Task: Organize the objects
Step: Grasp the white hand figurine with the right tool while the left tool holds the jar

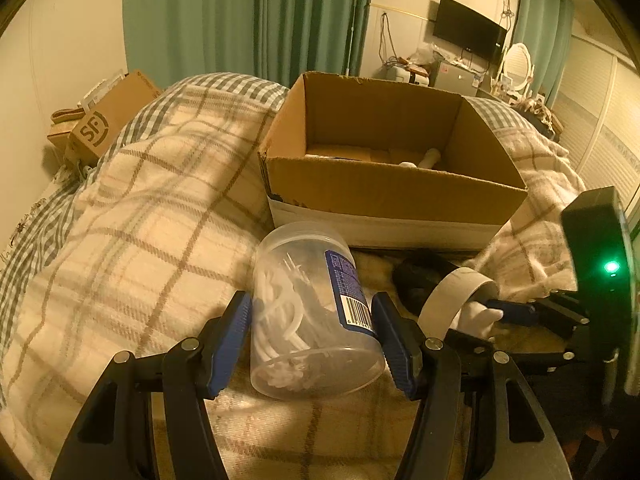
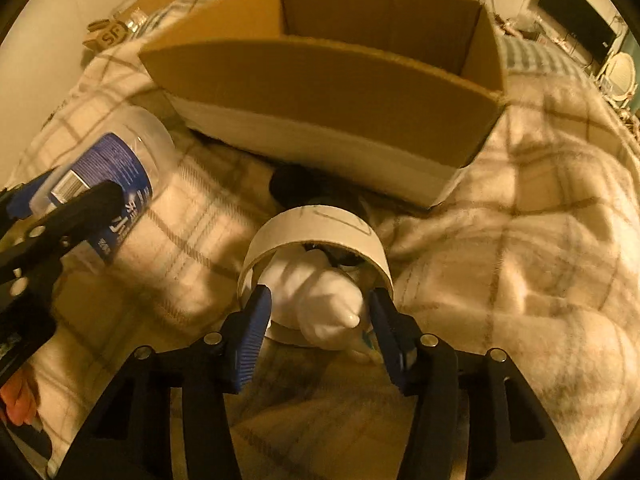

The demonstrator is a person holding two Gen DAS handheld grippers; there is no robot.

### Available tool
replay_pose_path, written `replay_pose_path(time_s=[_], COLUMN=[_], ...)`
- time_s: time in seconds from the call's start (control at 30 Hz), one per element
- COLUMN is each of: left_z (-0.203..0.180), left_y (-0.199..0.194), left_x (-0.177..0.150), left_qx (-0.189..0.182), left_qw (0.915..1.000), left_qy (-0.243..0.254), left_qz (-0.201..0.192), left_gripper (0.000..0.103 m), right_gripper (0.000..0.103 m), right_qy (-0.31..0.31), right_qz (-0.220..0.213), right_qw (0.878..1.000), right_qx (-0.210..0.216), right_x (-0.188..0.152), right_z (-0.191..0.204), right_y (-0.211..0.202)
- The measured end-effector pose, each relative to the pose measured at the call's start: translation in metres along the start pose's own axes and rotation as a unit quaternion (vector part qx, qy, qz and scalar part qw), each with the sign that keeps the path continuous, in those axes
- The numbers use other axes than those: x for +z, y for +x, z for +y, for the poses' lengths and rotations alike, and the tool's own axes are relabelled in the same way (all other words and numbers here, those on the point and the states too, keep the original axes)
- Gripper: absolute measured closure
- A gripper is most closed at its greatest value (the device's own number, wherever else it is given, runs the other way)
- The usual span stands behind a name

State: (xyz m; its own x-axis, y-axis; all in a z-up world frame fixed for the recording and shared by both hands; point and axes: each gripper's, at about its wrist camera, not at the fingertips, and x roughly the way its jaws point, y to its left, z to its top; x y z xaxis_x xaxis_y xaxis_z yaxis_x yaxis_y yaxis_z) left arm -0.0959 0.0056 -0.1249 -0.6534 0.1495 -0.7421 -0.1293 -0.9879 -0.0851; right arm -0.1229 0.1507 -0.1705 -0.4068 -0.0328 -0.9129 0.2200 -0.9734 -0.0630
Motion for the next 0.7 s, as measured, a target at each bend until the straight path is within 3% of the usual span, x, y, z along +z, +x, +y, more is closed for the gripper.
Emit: replay_pose_path(time_s=[0.07, 0.17, 0.7], left_z=[0.001, 0.002, -0.006], left_y=[0.0, -0.001, -0.027], left_x=[0.0, 0.0, -0.001], left_qx=[-0.002, -0.005, -0.018], left_qw=[1.0, 1.0, 0.9996], left_qy=[-0.003, -0.005, 0.002], left_qz=[0.0, 0.0, -0.023], left_gripper=[0.039, 0.039, 0.041], right_gripper=[0.051, 0.066, 0.067], right_qy=[-0.001, -0.001, 0.0], right_qz=[0.006, -0.002, -0.086], right_qw=[1.0, 1.0, 0.996], right_qx=[-0.001, -0.004, -0.012], right_x=[0.0, -0.002, -0.025], right_z=[0.0, 0.0, -0.001], right_y=[0.003, -0.002, -0.076])
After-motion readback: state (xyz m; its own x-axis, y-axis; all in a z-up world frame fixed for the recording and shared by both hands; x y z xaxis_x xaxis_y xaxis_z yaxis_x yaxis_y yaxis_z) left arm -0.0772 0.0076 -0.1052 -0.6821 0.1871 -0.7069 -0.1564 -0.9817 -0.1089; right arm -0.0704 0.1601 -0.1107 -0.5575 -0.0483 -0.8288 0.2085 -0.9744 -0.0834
